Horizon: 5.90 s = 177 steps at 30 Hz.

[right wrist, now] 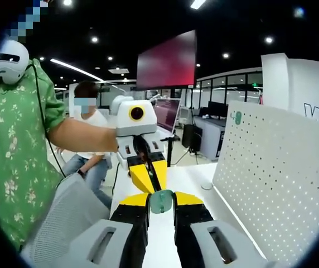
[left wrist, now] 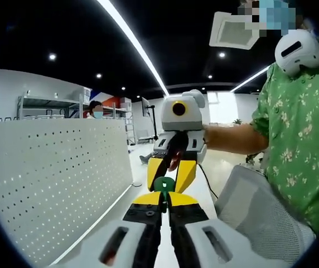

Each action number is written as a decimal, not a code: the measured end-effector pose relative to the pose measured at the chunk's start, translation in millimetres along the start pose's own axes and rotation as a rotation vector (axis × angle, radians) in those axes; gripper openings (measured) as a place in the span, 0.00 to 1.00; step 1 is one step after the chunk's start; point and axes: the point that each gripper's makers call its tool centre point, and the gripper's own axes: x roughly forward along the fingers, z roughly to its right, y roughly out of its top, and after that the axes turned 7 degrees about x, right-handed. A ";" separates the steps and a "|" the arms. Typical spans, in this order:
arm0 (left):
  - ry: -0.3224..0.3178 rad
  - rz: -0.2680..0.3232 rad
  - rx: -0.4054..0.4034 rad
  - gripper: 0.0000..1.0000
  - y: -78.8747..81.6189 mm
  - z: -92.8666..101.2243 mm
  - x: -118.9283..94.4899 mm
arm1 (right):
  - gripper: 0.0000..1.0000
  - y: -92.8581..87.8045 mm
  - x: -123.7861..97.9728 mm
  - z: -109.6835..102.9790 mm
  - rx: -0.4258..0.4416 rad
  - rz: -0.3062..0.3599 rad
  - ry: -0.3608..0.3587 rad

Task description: Insert the hook assembly into the mounting plate slot until the hook locks in place.

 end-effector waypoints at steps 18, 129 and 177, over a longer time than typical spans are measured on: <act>0.075 0.015 -0.030 0.03 1.4 -10.8 -4.1 | 0.22 -0.7 -0.8 3.2 0.034 -0.001 -0.023; 1.164 -0.086 0.024 0.03 39.4 -293.3 -98.0 | 0.42 12.4 -109.4 104.5 0.106 0.174 -0.746; 1.253 0.015 0.046 0.03 32.3 -299.1 -99.9 | 0.39 15.3 -115.9 103.1 0.108 0.179 -0.748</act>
